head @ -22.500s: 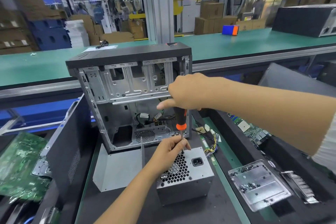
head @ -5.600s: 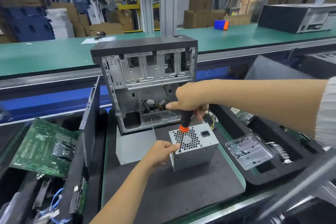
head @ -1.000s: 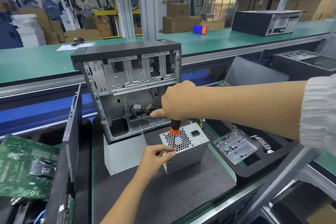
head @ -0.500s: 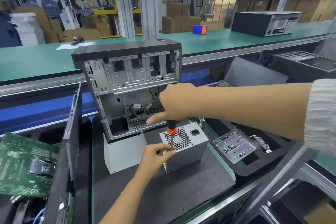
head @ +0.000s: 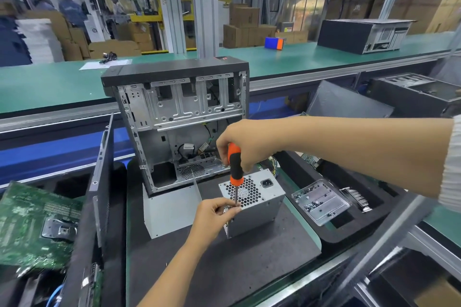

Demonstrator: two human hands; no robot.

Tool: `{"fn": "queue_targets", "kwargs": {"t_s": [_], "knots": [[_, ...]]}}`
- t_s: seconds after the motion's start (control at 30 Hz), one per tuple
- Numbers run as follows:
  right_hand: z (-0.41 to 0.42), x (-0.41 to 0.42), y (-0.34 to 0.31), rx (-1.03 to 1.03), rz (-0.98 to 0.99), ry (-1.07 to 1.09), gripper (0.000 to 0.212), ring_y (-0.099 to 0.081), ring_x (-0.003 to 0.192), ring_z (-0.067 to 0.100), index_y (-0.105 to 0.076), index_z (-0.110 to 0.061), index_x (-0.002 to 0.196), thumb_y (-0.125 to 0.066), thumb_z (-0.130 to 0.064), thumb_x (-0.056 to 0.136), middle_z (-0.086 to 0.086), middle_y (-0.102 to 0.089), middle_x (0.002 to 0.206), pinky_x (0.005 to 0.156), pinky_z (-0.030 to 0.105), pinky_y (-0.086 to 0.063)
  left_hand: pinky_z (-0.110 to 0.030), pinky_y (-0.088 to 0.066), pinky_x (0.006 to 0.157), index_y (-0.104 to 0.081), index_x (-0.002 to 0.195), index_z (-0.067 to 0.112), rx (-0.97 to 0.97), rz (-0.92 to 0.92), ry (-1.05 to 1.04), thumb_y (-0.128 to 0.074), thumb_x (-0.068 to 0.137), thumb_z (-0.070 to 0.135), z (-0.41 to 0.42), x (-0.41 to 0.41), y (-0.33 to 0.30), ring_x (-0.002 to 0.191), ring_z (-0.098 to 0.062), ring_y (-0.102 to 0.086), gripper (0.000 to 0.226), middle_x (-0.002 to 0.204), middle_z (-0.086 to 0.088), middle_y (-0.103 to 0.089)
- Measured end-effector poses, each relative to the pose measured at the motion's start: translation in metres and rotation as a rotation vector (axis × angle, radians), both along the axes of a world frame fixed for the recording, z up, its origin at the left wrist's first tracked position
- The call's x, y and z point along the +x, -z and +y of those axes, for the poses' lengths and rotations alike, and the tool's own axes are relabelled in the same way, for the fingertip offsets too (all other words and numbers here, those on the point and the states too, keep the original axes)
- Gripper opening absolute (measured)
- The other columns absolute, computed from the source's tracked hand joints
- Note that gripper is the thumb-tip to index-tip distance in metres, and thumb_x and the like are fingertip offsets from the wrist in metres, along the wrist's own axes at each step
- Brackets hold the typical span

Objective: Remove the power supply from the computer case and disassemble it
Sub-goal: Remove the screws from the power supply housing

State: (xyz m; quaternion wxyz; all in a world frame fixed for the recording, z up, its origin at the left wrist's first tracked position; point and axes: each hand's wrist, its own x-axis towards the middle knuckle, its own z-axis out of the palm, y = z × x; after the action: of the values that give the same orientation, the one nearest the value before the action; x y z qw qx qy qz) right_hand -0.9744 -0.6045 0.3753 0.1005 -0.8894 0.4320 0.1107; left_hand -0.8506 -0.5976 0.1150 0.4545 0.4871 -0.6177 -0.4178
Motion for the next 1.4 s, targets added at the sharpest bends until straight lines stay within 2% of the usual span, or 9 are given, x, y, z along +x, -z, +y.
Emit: {"fn": "queue_targets", "kwargs": {"t_s": [0.1, 0.33, 0.43, 0.53, 0.67, 0.8, 0.93, 1.17, 1.4], "knots": [[-0.003, -0.009, -0.002, 0.017, -0.104, 0.054, 0.030, -0.055, 0.071, 0.006, -0.067, -0.025, 0.094, -0.078, -0.010, 0.071, -0.010, -0.060, 0.088, 0.055, 0.023, -0.043, -0.045, -0.050, 0.059, -0.075, 0.073, 0.025, -0.042, -0.054, -0.052, -0.079, 0.081, 0.014, 0.000, -0.002, -0.004, 0.051, -0.008, -0.027, 0.014, 0.048, 0.013, -0.028], [-0.007, -0.030, 0.003, 0.026, -0.275, 0.143, 0.027, -0.057, 0.066, 0.009, -0.065, -0.030, 0.090, -0.079, -0.017, 0.072, -0.009, -0.063, 0.084, 0.052, 0.021, -0.042, -0.014, -0.047, 0.065, -0.076, 0.088, 0.011, -0.019, -0.115, 0.060, -0.078, 0.082, 0.014, 0.000, 0.005, -0.018, 0.053, -0.008, -0.032, 0.007, 0.055, 0.005, -0.025], [-0.010, -0.040, 0.004, 0.002, -0.350, 0.180, 0.028, -0.056, 0.063, 0.007, -0.066, -0.029, 0.092, -0.080, -0.019, 0.070, -0.011, -0.061, 0.080, 0.050, 0.020, -0.042, -0.027, -0.039, 0.074, -0.077, 0.092, 0.022, 0.027, -0.191, 0.098, -0.072, 0.088, 0.017, 0.003, 0.013, -0.024, 0.074, -0.013, -0.048, 0.008, 0.071, -0.005, -0.058], [-0.014, -0.048, 0.005, -0.016, -0.374, 0.202, 0.028, -0.057, 0.063, 0.010, -0.066, -0.027, 0.094, -0.080, -0.021, 0.070, -0.006, -0.063, 0.083, 0.050, 0.021, -0.043, -0.037, -0.049, 0.079, -0.077, 0.095, 0.019, 0.052, -0.260, 0.125, -0.072, 0.088, 0.014, 0.004, 0.015, -0.033, 0.081, -0.016, -0.056, 0.011, 0.089, -0.008, -0.075], [-0.019, -0.053, 0.010, -0.020, -0.385, 0.203, 0.030, -0.057, 0.064, 0.011, -0.066, -0.022, 0.096, -0.080, -0.023, 0.070, -0.005, -0.062, 0.079, 0.054, 0.024, -0.047, -0.025, -0.035, 0.058, -0.078, 0.090, 0.014, -0.029, -0.420, 0.074, -0.075, 0.085, 0.018, 0.002, 0.009, -0.041, 0.057, -0.005, -0.040, 0.007, 0.063, -0.009, -0.062], [-0.021, -0.056, 0.013, -0.021, -0.394, 0.202, 0.032, -0.063, 0.075, 0.022, -0.064, -0.019, 0.097, -0.079, -0.028, 0.070, 0.002, -0.066, 0.084, 0.068, 0.036, -0.056, -0.015, -0.028, 0.054, -0.076, 0.086, 0.016, -0.091, -0.536, 0.045, -0.074, 0.085, 0.020, 0.002, 0.005, -0.045, 0.051, -0.003, -0.041, 0.005, 0.051, 0.013, -0.045], [-0.022, -0.061, 0.017, -0.008, -0.433, 0.203, 0.027, -0.061, 0.069, 0.021, -0.065, -0.018, 0.092, -0.078, -0.026, 0.070, 0.003, -0.065, 0.078, 0.067, 0.036, -0.055, -0.020, -0.034, 0.058, -0.070, 0.089, 0.023, -0.178, -0.722, 0.022, -0.065, 0.089, 0.027, 0.006, 0.003, -0.043, 0.061, -0.005, -0.045, 0.006, 0.065, 0.009, -0.055], [-0.024, -0.069, 0.023, -0.026, -0.470, 0.225, 0.026, -0.063, 0.079, 0.024, -0.064, -0.019, 0.092, -0.077, -0.027, 0.071, 0.005, -0.065, 0.090, 0.072, 0.038, -0.056, -0.032, -0.047, 0.076, -0.058, 0.103, 0.022, -0.240, -1.006, 0.062, -0.051, 0.095, 0.031, 0.003, -0.003, -0.045, 0.087, -0.020, -0.060, 0.013, 0.096, 0.004, -0.066], [-0.025, -0.078, 0.035, -0.084, -0.606, 0.265, 0.030, -0.056, 0.074, 0.018, -0.059, -0.016, 0.098, -0.076, -0.026, 0.075, 0.003, -0.062, 0.089, 0.066, 0.029, -0.047, -0.034, -0.036, 0.065, -0.046, 0.101, 0.020, -0.301, -1.185, 0.121, -0.040, 0.100, 0.036, -0.001, -0.002, -0.045, 0.085, -0.028, -0.060, 0.017, 0.099, 0.000, -0.066]]}}
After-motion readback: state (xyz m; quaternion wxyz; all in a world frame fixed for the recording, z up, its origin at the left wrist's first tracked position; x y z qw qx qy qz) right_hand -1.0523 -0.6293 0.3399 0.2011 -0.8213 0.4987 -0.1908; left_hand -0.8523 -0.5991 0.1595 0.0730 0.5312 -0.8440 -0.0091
